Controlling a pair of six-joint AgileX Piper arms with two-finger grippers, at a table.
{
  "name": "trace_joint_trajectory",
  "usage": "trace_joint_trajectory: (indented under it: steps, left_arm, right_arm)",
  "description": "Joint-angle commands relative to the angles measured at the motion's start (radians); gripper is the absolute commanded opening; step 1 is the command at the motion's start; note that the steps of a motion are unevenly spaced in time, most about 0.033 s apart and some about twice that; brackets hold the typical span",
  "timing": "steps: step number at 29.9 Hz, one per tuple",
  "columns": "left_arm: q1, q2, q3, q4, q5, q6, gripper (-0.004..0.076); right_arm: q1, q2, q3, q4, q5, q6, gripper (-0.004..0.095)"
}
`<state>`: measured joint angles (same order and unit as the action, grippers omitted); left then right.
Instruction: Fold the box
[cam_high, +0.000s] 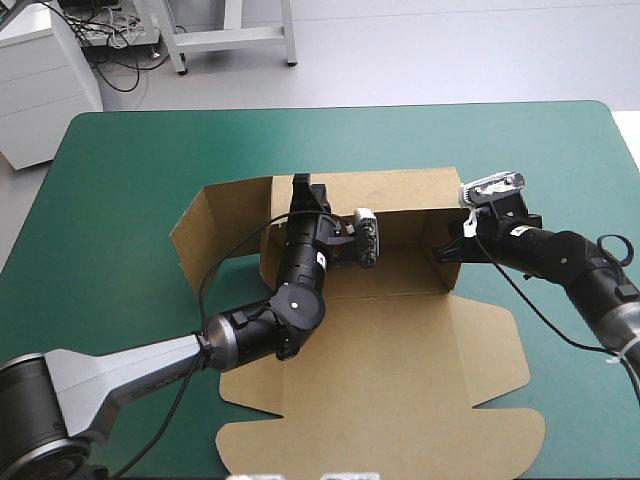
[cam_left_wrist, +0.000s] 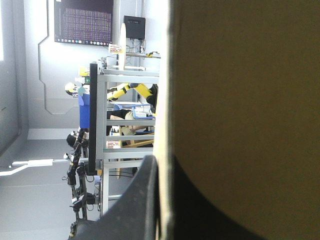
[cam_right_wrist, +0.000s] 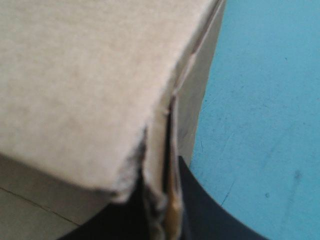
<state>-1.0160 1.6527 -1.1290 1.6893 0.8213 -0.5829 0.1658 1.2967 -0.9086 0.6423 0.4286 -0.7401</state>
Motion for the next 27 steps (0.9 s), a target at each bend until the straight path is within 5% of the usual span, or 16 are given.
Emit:
trace_joint_trajectory:
  steps: [1, 6, 11, 13, 20, 27]
  left_arm:
    - [-0.004, -0.050, -0.027, 0.101, 0.014, -0.018, -0.0031]
    - [-0.004, -0.050, -0.027, 0.101, 0.008, -0.015, 0.0074]
    - [-0.004, -0.050, -0.027, 0.101, -0.004, -0.015, 0.0393]
    - [-0.004, -0.050, -0.027, 0.101, -0.018, -0.015, 0.0461]
    - [-0.025, -0.050, -0.027, 0.101, 0.002, -0.015, 0.0460]
    - [-0.129, -0.050, -0.027, 0.101, 0.150, -0.015, 0.0460]
  right_arm:
    - [0.004, -0.031, -0.024, 0.036, -0.010, -0.015, -0.0023]
    - [0.004, -0.031, -0.024, 0.038, -0.058, -0.015, -0.0023]
    - [0.004, -0.031, -0.024, 0.038, -0.145, -0.015, -0.0023]
    - [0.004, -0.030, -0.024, 0.038, -0.164, -0.015, -0.0022]
    - [0.004, -0.006, -0.026, 0.040, -0.255, -0.013, -0.0022]
    - [0.004, 0.080, -0.055, 0.040, -0.290, -0.013, -0.0022]
